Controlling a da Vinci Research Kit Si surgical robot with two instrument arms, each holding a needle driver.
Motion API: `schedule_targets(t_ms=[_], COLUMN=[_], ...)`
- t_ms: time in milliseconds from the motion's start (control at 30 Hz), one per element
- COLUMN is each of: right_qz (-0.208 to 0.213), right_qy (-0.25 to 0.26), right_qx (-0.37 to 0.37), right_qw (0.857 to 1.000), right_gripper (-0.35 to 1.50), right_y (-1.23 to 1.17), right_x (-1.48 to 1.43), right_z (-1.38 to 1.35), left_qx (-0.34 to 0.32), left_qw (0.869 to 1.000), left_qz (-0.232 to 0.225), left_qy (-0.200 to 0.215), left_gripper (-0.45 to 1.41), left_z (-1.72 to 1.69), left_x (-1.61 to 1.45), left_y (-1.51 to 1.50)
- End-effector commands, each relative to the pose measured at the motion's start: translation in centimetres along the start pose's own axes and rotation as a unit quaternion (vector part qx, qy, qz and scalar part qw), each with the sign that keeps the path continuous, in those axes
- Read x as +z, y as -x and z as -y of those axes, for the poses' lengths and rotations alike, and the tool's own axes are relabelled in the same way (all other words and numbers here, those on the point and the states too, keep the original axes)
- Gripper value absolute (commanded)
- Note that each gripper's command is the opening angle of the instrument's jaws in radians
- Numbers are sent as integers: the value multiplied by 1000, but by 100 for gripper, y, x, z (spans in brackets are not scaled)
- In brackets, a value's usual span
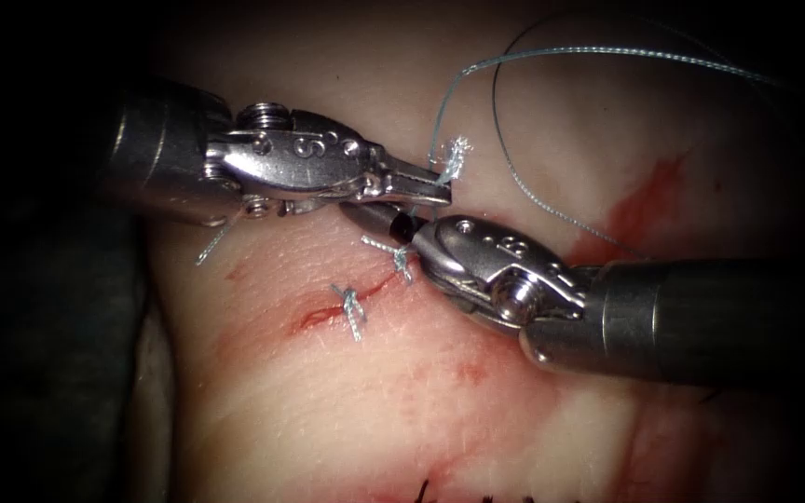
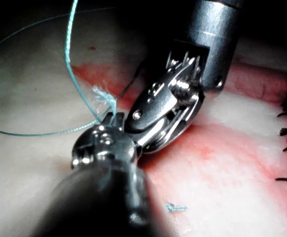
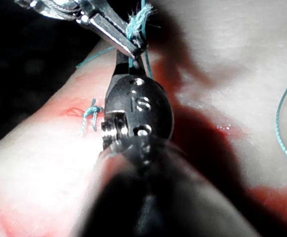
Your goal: Wound Closure
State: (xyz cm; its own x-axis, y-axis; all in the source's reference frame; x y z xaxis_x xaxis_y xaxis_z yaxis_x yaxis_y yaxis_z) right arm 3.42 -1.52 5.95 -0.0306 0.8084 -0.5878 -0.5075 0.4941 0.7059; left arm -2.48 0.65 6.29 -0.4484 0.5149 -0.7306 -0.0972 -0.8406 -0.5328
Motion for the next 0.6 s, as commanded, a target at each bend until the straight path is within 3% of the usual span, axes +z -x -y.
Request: schedule_targets(t_ms=[33, 233, 267, 300, 333, 367, 600], right_qz=[0, -7, -12, -21, -30, -39, -132], right_qy=[-1, -4, -6, -9, -12, -15, -31], right_qx=[0, 1, 4, -17, -40, -51, -36], right_qw=[1000, 1000, 1000, 1000, 999, 998, 990], right_gripper=[-35, -35, -6, 61, 113, 126, 133], right_y=[1, 0, -1, -1, -2, -4, -46], right_x=[8, 9, 10, 10, 11, 11, -12], right_z=[3, 2, 2, 2, 3, 4, 19], left_qx=[-1, -1, -1, -1, -1, -1, 5], left_qw=[1000, 1000, 1000, 1000, 1000, 1000, 998], left_qz=[0, -5, -5, -5, -6, -6, 13], left_qy=[-2, -5, -7, -9, -11, -12, -63], left_gripper=[-45, -45, -45, -45, -45, -45, -45], left_z=[2, 2, 3, 4, 5, 6, 18], left_x=[5, 2, -1, -3, -6, -9, -47], left_y=[0, -1, -2, -2, -2, -1, 15])
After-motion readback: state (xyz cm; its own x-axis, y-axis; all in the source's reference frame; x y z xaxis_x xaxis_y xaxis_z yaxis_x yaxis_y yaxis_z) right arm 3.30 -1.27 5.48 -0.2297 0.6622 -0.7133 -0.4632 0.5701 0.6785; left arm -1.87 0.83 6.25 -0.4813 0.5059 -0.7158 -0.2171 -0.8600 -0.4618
